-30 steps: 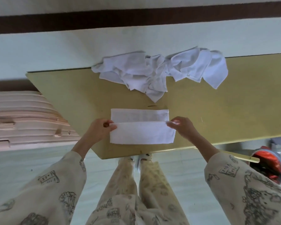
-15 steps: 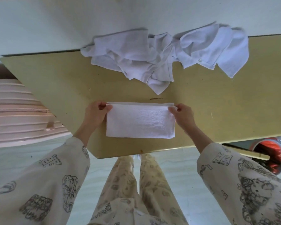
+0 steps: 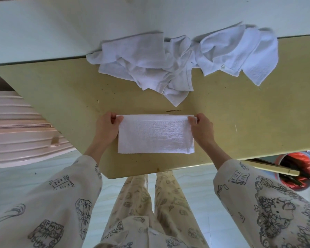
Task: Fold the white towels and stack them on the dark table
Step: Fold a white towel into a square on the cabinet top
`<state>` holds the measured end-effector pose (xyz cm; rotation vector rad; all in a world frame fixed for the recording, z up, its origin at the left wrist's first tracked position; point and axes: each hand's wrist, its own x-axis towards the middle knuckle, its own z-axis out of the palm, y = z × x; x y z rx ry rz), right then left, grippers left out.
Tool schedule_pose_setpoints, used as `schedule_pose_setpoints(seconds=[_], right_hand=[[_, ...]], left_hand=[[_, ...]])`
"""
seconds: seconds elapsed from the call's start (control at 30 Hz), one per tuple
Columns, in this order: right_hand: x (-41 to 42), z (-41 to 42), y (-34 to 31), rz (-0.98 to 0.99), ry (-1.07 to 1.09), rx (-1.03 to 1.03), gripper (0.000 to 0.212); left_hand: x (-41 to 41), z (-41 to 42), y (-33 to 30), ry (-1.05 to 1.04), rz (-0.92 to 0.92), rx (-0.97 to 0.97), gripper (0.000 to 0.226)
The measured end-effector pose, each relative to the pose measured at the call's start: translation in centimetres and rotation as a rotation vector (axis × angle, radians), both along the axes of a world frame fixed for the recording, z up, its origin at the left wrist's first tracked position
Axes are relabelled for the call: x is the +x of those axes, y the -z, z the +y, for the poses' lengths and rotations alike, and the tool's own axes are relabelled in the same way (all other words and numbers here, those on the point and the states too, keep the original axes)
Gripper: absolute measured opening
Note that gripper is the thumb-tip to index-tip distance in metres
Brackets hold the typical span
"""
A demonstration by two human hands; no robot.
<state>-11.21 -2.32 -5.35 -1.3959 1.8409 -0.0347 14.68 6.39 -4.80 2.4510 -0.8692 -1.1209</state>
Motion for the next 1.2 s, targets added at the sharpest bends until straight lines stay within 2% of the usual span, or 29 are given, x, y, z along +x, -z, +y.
schedule_pose_setpoints(seconds=[0.5,0.57,0.7,0.8,0.87,0.93,0.97,1.03,1.13,1.2], right_hand=[[0.6,0.1,0.0,0.070,-0.017,-0.015,0.032],[0.6,0.0,0.0,0.069,-0.020,-0.014,0.027],[0.3,-0.5,0.1,0.052,-0.002,0.022,0.033],[0.2,-0.6,-0.5,0.006,0.059,0.016,0.030],[0.1,-0.4,-1.2,-0.037,0.140,-0.032,0.028],[-0.1,0.3,-1.7,-0.028,0.173,-0.151,0.025],[-0.2,0.9,-1.8,0.005,0.137,-0.234,0.024],[-0.2,2.5,-1.6,0.083,-0.078,-0.425,0.025],[0.8,5.5,-0.2,0.081,-0.500,-0.657,0.029],[2.3,7.0,1.0,0.042,-0.668,-0.676,0.032]], left_hand=[[-1.2,-0.1,-0.2,-0.048,-0.030,-0.025,0.027],[-1.4,-0.2,-0.2,-0.063,-0.038,-0.022,0.026],[-1.5,-0.2,-0.3,-0.102,-0.029,-0.014,0.020],[-1.2,0.2,-0.4,-0.129,-0.026,-0.004,0.025],[-1.1,0.6,-0.6,-0.150,-0.084,-0.009,0.028],[-1.4,1.4,-1.0,-0.110,-0.242,-0.057,0.028],[-1.7,1.9,-1.1,-0.031,-0.351,-0.089,0.026],[-3.0,3.1,-0.9,0.189,-0.503,-0.174,0.024],[-6.0,4.2,0.0,0.474,-0.480,-0.306,0.029],[-8.0,4.2,1.1,0.618,-0.456,-0.337,0.031]])
